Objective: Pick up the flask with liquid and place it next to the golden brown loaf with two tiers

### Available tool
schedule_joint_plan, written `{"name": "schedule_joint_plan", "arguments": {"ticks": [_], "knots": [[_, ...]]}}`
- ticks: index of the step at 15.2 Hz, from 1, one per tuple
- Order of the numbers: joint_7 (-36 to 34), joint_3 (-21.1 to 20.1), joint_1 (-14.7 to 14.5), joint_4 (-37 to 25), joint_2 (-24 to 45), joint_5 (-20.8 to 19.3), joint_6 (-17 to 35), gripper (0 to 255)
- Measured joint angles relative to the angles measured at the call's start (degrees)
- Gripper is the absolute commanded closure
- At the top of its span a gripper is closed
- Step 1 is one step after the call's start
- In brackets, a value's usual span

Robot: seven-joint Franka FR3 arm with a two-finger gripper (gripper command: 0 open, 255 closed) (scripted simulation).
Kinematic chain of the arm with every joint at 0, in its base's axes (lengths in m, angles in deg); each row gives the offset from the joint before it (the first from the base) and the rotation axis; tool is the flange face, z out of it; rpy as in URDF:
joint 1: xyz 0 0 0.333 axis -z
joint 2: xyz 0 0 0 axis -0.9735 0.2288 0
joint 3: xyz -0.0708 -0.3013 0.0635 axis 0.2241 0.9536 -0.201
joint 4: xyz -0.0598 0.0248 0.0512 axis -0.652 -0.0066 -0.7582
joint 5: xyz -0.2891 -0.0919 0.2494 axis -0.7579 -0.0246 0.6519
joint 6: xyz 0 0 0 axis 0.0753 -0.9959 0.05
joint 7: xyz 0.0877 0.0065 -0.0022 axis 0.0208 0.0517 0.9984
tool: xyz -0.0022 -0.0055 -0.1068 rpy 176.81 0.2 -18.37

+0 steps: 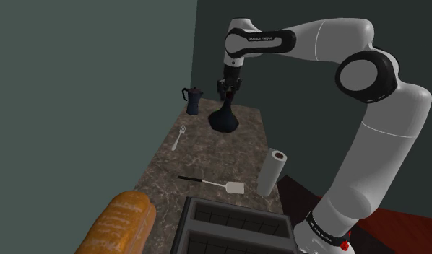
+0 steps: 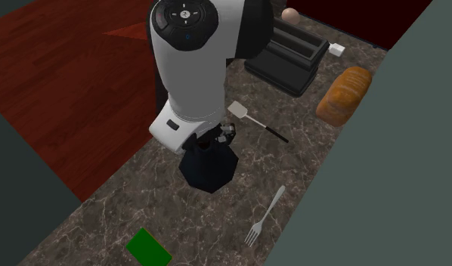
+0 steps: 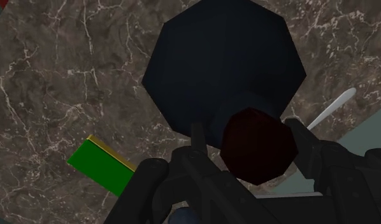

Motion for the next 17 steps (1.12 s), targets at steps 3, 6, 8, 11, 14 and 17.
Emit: {"name": "schedule_joint_plan", "arguments": {"ticks": [3, 6, 8, 11, 14, 17], "knots": [[0.20, 0.05, 0.08, -2.32, 0.13, 0.02, -2.18, 255], [0.28, 0.05, 0.07, -5.44, 0.59, 0.04, -4.83, 255], [0.20, 0.00, -0.01, -7.20, 0.75, 0.03, -6.45, 255], [0.24, -0.01, -0.04, -9.52, 0.95, 0.03, -8.56, 255], [0.35, 0.00, -0.02, -13.29, 1.94, 0.04, -11.33, 255], [0.29, -0.05, -0.13, -16.88, 2.70, 0.03, -14.16, 255]]}}
